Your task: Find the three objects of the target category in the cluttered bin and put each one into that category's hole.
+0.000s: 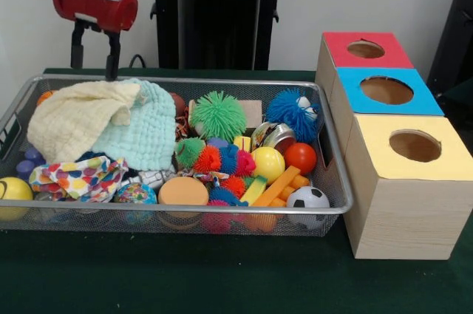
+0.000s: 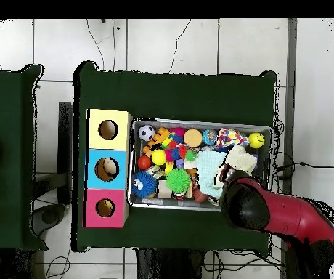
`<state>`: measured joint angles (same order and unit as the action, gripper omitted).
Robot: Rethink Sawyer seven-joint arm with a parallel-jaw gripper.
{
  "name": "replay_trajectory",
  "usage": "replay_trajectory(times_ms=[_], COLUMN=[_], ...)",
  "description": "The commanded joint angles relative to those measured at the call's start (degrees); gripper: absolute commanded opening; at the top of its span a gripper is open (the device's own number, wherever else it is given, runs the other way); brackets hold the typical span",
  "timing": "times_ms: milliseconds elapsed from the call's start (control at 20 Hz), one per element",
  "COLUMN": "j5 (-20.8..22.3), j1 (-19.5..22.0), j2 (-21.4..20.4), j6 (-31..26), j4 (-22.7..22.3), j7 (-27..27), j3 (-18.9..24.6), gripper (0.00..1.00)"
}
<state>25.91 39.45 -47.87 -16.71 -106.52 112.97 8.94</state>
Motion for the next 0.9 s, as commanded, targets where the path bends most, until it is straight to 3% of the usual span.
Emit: replay_trajectory(times_ms=[50, 350, 900], j5=[-3.4, -6.7, -6.8], j1=[1.5, -1.0, -8.9], j2=[0.2, -1.5, 2.0], j6=[-5.4, -7.5, 1.2], j4=[-6.4, -7.6, -9.0], j7=[0.2, 2.3, 9.0], j3=[6.8, 6.3, 1.1], gripper=[1.00, 1.00, 1.00])
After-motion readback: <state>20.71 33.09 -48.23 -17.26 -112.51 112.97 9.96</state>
